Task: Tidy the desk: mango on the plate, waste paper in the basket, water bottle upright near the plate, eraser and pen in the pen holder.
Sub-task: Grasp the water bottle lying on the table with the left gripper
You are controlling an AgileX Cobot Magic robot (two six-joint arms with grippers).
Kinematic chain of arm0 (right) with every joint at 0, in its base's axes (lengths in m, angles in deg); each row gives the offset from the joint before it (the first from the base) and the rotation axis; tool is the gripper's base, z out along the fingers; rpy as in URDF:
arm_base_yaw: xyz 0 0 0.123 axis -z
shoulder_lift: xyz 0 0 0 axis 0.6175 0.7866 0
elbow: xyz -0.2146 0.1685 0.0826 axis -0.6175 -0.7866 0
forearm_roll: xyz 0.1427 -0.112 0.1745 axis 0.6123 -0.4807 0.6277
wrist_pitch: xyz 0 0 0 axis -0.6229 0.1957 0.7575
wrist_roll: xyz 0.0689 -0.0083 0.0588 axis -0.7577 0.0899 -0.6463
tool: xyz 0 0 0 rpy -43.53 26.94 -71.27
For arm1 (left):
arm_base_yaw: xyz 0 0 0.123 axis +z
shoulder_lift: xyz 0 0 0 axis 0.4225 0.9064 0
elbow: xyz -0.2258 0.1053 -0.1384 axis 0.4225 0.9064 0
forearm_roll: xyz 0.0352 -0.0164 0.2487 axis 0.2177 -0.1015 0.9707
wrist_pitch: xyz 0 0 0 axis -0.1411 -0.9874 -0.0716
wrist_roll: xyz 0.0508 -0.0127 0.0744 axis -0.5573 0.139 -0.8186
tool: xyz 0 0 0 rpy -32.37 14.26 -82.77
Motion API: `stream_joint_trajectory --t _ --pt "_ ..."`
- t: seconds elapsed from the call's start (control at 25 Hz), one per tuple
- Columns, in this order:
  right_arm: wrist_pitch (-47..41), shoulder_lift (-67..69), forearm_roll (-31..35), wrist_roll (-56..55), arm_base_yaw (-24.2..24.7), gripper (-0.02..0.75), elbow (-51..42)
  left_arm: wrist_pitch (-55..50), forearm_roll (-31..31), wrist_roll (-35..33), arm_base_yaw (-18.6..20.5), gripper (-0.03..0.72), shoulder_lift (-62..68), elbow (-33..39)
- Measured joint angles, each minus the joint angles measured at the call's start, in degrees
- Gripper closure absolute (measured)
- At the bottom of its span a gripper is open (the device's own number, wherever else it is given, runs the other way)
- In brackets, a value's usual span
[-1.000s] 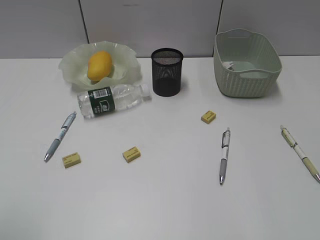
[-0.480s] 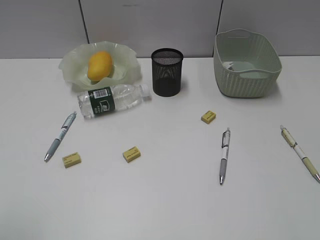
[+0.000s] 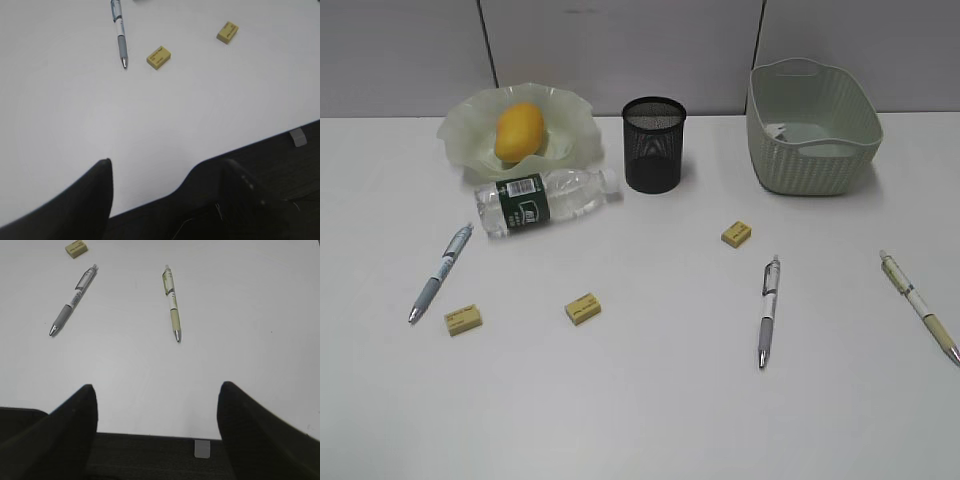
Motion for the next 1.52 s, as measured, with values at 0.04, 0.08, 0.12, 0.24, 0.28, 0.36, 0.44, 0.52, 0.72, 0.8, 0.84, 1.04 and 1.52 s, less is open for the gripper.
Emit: stream_joint_trajectory --t 0.04,0.08,0.12,0.24,0.28,0.36,0.44,0.52,0.72,0.8,0.84,1.04,1.52 --pt "0.0 -0.1 0.1 0.3 0.0 0.155 -0.1 0.0 0.0 0.0 0.0 0.188 0.0 0.0" --pt "0.0 -0.1 0.2 0.5 0.0 0.155 -0.1 0.0 0.0 0.0 0.0 0.188 0.0 0.0" --pt "0.0 -0.1 0.3 0.5 0.0 0.155 -0.1 0.0 0.0 0.0 0.0 0.188 0.0 0.0" --pt "0.0 -0.1 0.3 0.7 0.0 0.155 -0.1 0.0 0.0 0.0 0.0 0.188 0.0 0.0" --pt "0.0 -0.1 0.3 0.7 0.0 0.155 -0.1 0.0 0.0 0.0 0.0 0.188 0.0 0.0" --pt "0.0 -0.1 0.4 0.7 0.0 0.155 -0.1 0.0 0.0 0.0 0.0 0.188 0.0 0.0" --pt "0.0 -0.1 0.4 0.7 0.0 0.155 -0.1 0.0 0.0 0.0 0.0 0.188 0.0 0.0" --pt "0.0 -0.1 0.4 0.7 0.0 0.155 -0.1 0.0 0.0 0.0 0.0 0.188 0.0 0.0" --pt "0.0 -0.1 0.4 0.7 0.0 0.155 -0.1 0.1 0.1 0.0 0.0 0.188 0.0 -0.1" --pt "0.0 -0.1 0.6 0.7 0.0 0.155 -0.1 0.8 0.1 0.0 0.0 0.188 0.0 -0.8" --pt "0.0 -0.1 0.6 0.7 0.0 0.155 -0.1 1.6 0.2 0.0 0.0 0.188 0.0 -1.4" --pt "0.0 -0.1 0.6 0.7 0.0 0.155 -0.1 5.7 0.4 0.0 0.0 0.188 4.1 -5.9" --pt "0.0 -0.1 0.6 0.7 0.0 0.155 -0.1 13.3 0.4 -8.2 0.0 0.188 32.7 -19.0"
